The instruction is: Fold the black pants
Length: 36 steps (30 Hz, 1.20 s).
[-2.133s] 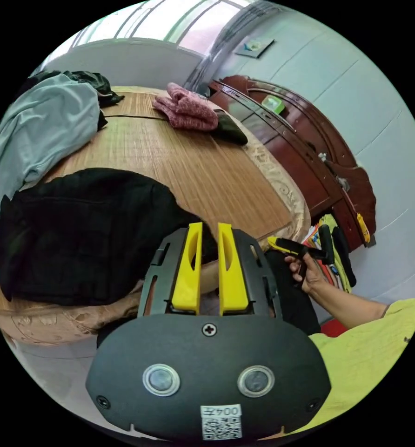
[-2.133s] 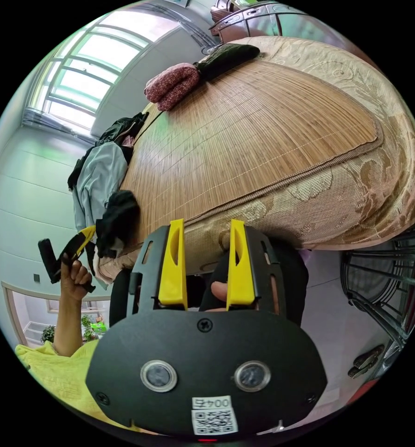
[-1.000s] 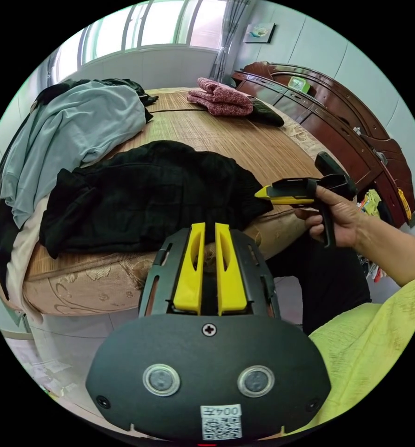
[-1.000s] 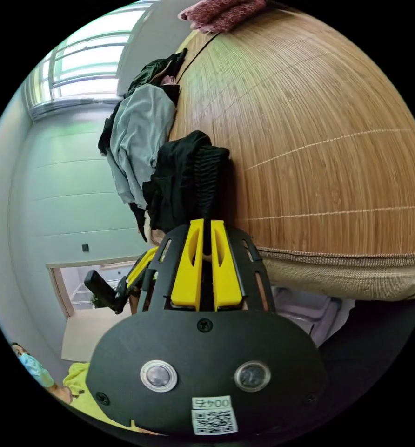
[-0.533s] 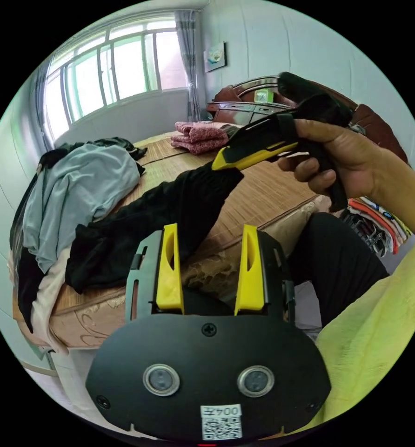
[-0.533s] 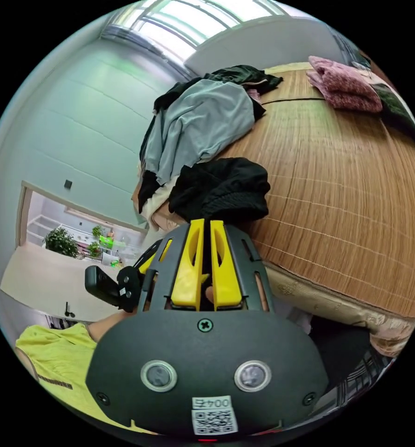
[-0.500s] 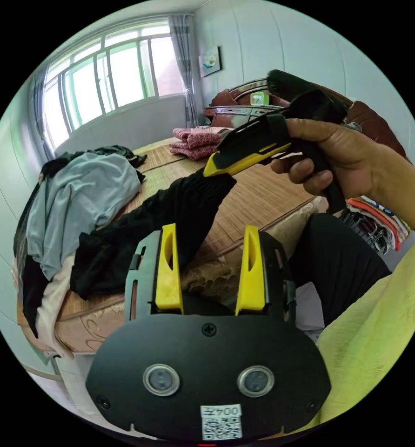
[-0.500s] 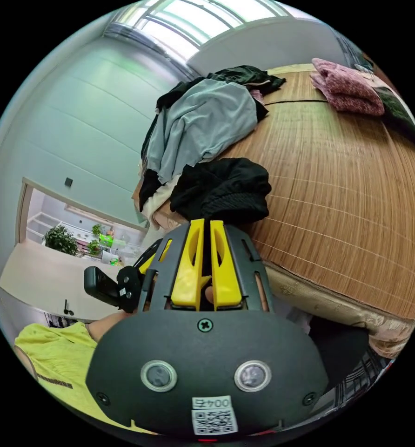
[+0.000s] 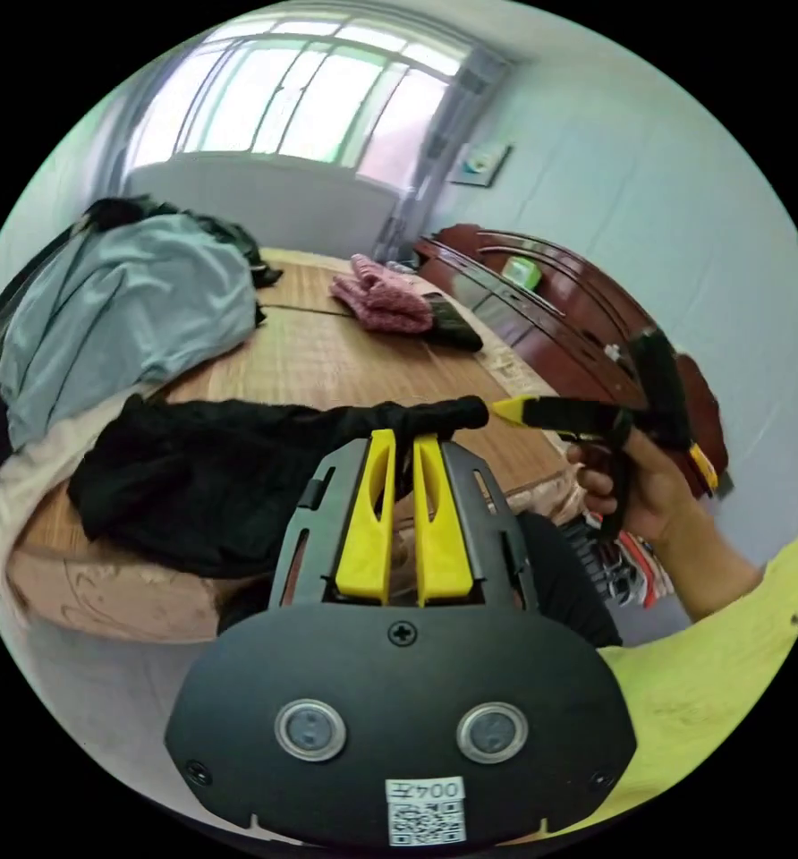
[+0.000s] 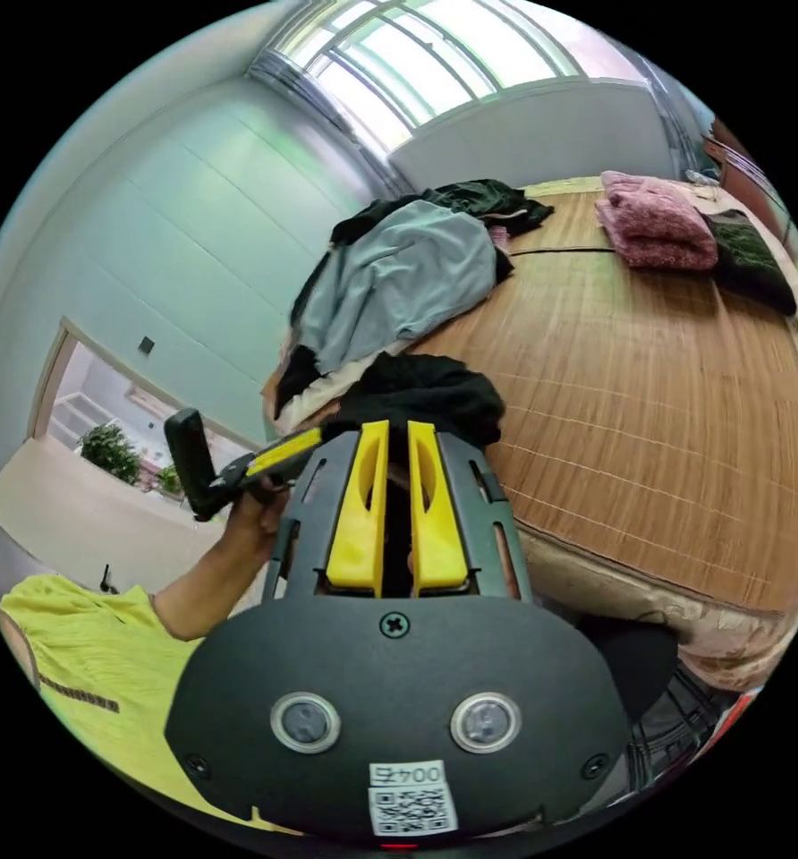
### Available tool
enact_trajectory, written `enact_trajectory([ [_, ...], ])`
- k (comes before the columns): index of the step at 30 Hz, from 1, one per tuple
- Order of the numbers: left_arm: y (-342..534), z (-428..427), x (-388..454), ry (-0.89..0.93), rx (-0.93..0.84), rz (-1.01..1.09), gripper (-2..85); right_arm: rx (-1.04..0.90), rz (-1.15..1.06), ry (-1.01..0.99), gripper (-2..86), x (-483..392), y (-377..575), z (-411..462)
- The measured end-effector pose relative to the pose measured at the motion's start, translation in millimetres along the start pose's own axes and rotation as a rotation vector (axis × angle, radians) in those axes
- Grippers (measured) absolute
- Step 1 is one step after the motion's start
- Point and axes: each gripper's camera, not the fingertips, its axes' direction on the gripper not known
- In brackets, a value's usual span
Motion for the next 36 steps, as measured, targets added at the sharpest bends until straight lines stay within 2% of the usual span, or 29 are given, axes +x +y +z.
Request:
enact_trajectory([
  [3,0.6,-10.9,-32.0,-0.089,-0.025,-0.132,3.1,-0.034,0.034,0.173,5.3,11.9,15.7,0.5],
  [5,3.2,-26.2,-57.0,-0.049,0.005,-0.266,3.1,-0.095,0.052,0.185,5.0,17.2,25.4,2.8],
  [8,0.7,-43.7,-70.0,-0.045,0.026,-0.330,3.1,-0.113,0.046,0.199,6.4,10.1,40.7,2.4],
  [10,-4.4,-52.5,-69.2,-0.039,0.025,-0.330,3.1,-0.083,-0.004,0.158,14.8,-12.4,49.0,1.8],
  [12,-10.6,-60.5,-63.7,-0.018,0.031,-0.321,3.1,-0.110,-0.059,0.143,18.3,-34.8,53.6,7.9],
  [18,-37.2,-89.1,-23.4,0.023,0.039,-0.222,3.0,-0.179,-0.222,0.193,21.6,-114.9,86.2,30.2],
  [23,-64.1,-120.3,23.3,0.066,0.047,-0.127,2.9,-0.222,-0.178,0.187,24.2,-149.6,115.5,43.6],
  [26,-76.3,-141.9,49.7,0.081,0.065,-0.079,2.8,-0.260,-0.127,0.184,21.6,-167.2,133.6,42.2],
  [30,-87.3,-171.9,76.5,0.084,0.085,-0.037,2.7,-0.257,-0.097,0.087,5.2,-191.5,166.3,11.1],
  [36,-104.5,-233.0,105.4,0.069,0.150,0.011,2.7,-0.099,-0.143,0.236,3.3,-232.3,221.1,-96.8],
])
